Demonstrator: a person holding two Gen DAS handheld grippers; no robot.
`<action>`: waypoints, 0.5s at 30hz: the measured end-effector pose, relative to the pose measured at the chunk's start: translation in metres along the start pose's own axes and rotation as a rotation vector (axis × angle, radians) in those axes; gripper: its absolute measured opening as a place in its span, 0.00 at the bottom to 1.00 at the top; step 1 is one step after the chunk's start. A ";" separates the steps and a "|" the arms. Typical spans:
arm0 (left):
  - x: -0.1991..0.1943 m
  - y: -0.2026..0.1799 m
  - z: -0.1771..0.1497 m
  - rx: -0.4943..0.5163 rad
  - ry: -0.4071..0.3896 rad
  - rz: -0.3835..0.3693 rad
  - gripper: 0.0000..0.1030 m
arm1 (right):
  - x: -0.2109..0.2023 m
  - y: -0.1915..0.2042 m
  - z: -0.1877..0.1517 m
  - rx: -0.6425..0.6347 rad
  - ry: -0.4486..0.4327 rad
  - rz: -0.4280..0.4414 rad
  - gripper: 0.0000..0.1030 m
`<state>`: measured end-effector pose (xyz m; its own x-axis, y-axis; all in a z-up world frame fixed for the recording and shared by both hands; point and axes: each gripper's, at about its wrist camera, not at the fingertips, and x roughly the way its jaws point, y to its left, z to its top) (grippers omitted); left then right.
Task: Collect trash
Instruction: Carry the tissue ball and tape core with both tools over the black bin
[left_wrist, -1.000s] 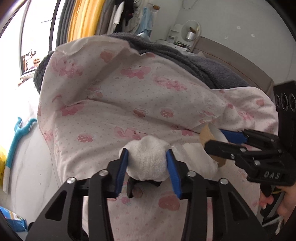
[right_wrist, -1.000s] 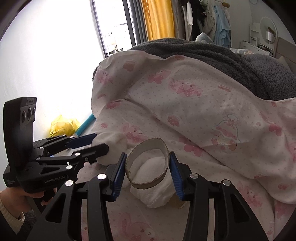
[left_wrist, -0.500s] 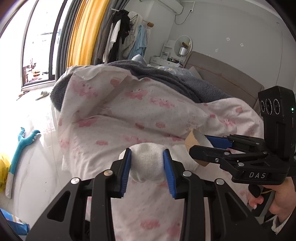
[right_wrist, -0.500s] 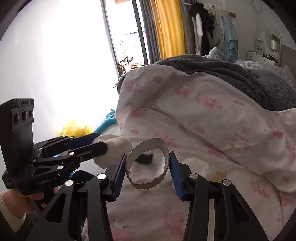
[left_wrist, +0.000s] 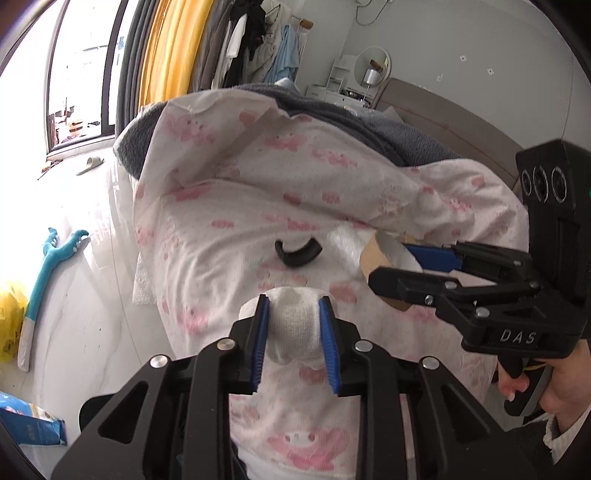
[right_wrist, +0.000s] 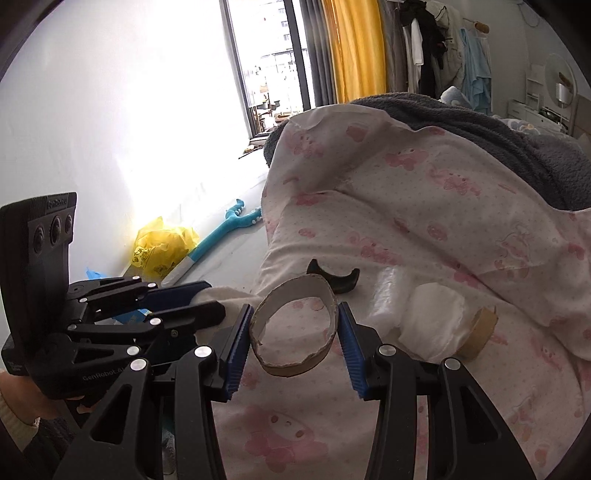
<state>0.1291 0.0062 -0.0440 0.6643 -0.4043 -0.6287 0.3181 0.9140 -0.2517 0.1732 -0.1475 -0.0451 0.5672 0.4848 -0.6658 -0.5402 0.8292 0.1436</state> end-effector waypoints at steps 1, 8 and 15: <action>-0.001 0.001 -0.002 0.001 0.004 0.006 0.27 | 0.001 0.002 -0.001 -0.002 0.002 0.003 0.45; -0.017 0.017 -0.016 -0.011 0.012 0.038 0.27 | 0.006 0.023 -0.007 -0.021 0.017 0.030 0.45; -0.033 0.041 -0.029 -0.019 0.027 0.086 0.27 | 0.015 0.045 -0.012 -0.049 0.039 0.055 0.45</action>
<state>0.1006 0.0576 -0.0545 0.6701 -0.3236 -0.6680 0.2478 0.9459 -0.2095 0.1506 -0.1062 -0.0574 0.5120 0.5175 -0.6857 -0.6001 0.7866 0.1456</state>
